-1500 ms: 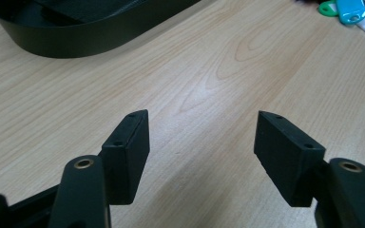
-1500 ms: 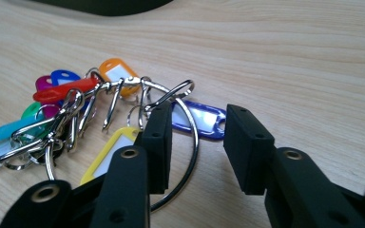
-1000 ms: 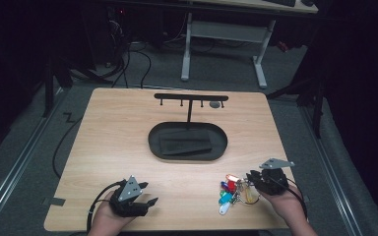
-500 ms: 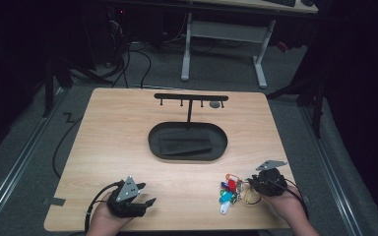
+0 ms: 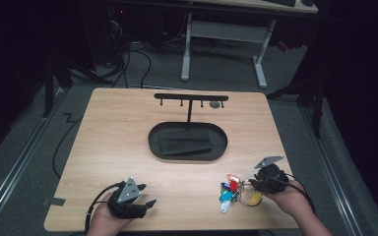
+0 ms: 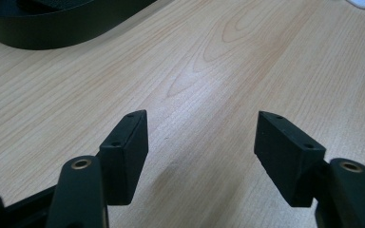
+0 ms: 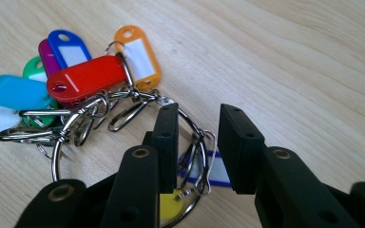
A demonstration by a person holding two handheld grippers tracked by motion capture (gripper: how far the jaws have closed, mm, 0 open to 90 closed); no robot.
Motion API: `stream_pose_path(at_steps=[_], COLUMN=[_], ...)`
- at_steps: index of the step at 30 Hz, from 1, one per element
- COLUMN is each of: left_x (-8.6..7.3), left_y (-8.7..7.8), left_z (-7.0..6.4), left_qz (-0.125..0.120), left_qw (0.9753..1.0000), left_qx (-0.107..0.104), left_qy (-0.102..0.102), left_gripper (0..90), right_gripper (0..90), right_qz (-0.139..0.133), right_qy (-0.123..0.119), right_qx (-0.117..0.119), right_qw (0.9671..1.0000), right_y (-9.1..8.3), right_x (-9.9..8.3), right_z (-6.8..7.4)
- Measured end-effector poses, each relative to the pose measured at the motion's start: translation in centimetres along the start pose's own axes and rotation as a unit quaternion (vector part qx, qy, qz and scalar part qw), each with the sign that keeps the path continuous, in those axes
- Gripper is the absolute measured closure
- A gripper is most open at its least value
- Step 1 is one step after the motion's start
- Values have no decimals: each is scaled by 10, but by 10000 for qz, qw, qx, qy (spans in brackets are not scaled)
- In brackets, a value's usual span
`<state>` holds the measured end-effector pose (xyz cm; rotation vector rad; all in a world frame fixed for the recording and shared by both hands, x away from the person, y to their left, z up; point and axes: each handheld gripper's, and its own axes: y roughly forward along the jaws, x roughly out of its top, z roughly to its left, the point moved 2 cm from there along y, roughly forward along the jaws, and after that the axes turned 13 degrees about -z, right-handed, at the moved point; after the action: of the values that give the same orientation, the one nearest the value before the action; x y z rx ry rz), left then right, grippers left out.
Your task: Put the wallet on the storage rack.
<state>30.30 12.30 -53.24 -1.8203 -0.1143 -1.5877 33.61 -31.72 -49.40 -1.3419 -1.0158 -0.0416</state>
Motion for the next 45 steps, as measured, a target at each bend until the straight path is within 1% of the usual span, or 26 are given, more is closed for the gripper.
stream_pose_path(at_steps=[2,3,5,7,10,12,15,17,19,21,23,24,27,28,31,33,36,38,40,41,45], left_x=[0,-1,-1,-1,-2,-2,-2,-3,-3,-3,-4,-4,-5,-5,-5,-6,-7,-7,-7,-7,-7], left_y=[-1,-2,-3,-4,-3,-3,-2,-2,-1,-1,-1,0,0,1,1,1,2,2,2,2,3], left_z=[1,2,2,3,3,2,1,1,2,2,2,1,1,1,1,1,1,1,1,0,-1], left_qz=[-9,3,-15,-13,0,19,41,57,79,103,113,120,159,170,200,218,247,257,277,281,286], left_qw=[10000,10000,10000,10000,10000,10000,10000,10000,9999,9999,9999,9999,9998,9998,9997,9996,9995,9995,9994,9994,9994], left_qx=[10,10,20,19,6,-10,-39,-54,-68,-78,-93,-98,-114,-120,-139,-148,-157,-164,-175,-176,-191], left_qy=[-21,-20,-49,-61,-76,-52,-51,-50,-45,-44,-58,-60,-49,-47,-52,-60,-74,-75,-72,-72,-66], left_gripper=[365,365,364,365,365,365,365,365,366,365,366,366,366,365,365,365,364,364,364,364,364], right_gripper=[690,690,690,684,673,663,649,649,648,649,649,673,741,766,804,809,813,813,813,813,809], right_qz=[172,303,570,849,1040,1192,1450,1494,1515,1595,1697,1767,1822,1851,1912,1945,1935,1888,1817,1817,1907], right_qy=[-162,-257,-437,-582,-683,-796,-1007,-1037,-1045,-1033,-1001,-1005,-1126,-1206,-1392,-1416,-1400,-1357,-1296,-1280,-1317], right_qx=[74,143,193,234,238,300,406,410,492,573,741,820,778,764,726,711,736,759,718,733,708], right_qw=[9997,9991,9972,9944,9919,9892,9835,9825,9817,9801,9776,9757,9737,9723,9689,9680,9683,9696,9721,9722,9702], right_y=[5,8,14,19,23,26,32,33,36,37,38,39,41,41,42,42,41,37,33,31,30], right_x=[6,9,12,13,16,18,20,22,25,27,29,30,32,32,33,34,35,37,40,41,40], right_z=[2,3,4,4,3,3,3,2,0,-1,-4,-6,-6,-5,-4,-3,-2,-2,-2,-2,0])
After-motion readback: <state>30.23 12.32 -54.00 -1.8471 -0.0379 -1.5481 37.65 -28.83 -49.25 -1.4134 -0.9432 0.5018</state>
